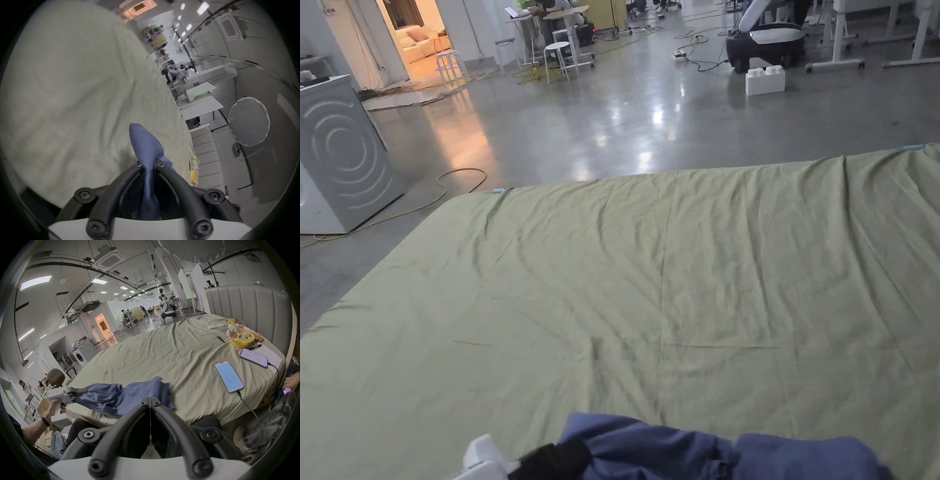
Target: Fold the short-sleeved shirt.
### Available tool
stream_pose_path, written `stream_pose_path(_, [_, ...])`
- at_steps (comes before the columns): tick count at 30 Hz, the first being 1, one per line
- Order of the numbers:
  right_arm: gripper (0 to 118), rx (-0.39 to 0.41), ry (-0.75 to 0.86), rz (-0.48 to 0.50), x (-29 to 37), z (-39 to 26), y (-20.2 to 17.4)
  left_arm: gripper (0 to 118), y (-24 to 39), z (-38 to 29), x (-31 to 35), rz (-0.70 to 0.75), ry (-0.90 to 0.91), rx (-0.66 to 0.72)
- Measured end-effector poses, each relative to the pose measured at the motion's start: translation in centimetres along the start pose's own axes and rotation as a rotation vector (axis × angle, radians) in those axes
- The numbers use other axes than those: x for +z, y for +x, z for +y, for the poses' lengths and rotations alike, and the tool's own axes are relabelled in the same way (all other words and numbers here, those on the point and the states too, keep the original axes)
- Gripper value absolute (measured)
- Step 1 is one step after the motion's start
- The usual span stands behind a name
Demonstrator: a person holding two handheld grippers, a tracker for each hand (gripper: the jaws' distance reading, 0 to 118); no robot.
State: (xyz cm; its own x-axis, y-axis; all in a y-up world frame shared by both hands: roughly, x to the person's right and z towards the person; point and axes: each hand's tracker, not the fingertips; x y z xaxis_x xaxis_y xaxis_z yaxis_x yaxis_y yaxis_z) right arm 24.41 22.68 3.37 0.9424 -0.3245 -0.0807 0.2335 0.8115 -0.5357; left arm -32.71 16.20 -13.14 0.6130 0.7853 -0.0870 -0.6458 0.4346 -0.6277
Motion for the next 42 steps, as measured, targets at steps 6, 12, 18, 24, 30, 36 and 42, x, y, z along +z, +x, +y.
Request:
stream_pose_path(6, [0, 0.019, -0.003, 0.019, -0.7, -0.2, 0.0, 8, 6.4, 0.4, 1.0, 0.048, 0.000, -0.240])
stream_pose_path(12, [0, 0.016, 0.019, 0.010, 0.5, -0.2, -0.5, 8, 13.6, -10.8, -9.9, -0.050, -0.198, -0.426])
stream_pose_path(18, [0, 0.014, 0.018, -0.052, 1.9, -0.7, 0.3, 14, 16.1, -18.3, -17.1, 0.047, -0.375, -0.574])
stream_pose_path(24, [0, -0.033, 0.007, -0.073, 2.3, -1.7, 1.8, 64, 17.5, -15.5, -13.2, -0.043, -0.293, -0.491])
stream_pose_path(30, [0, -0.057, -0.018, -0.068, 1.6, -2.6, 2.5, 6, 17.1, -13.3, -12.8, -0.061, -0.224, -0.446])
stream_pose_path(36, [0, -0.045, -0.036, -0.067, 1.8, -2.7, 1.6, 1, 14.0, -20.4, -21.7, 0.084, -0.534, -0.492])
stream_pose_path(42, [0, -0.025, -0.092, -0.025, -0.3, -2.6, 0.7, 1, 15.9, -18.8, -19.4, 0.028, -0.456, -0.481])
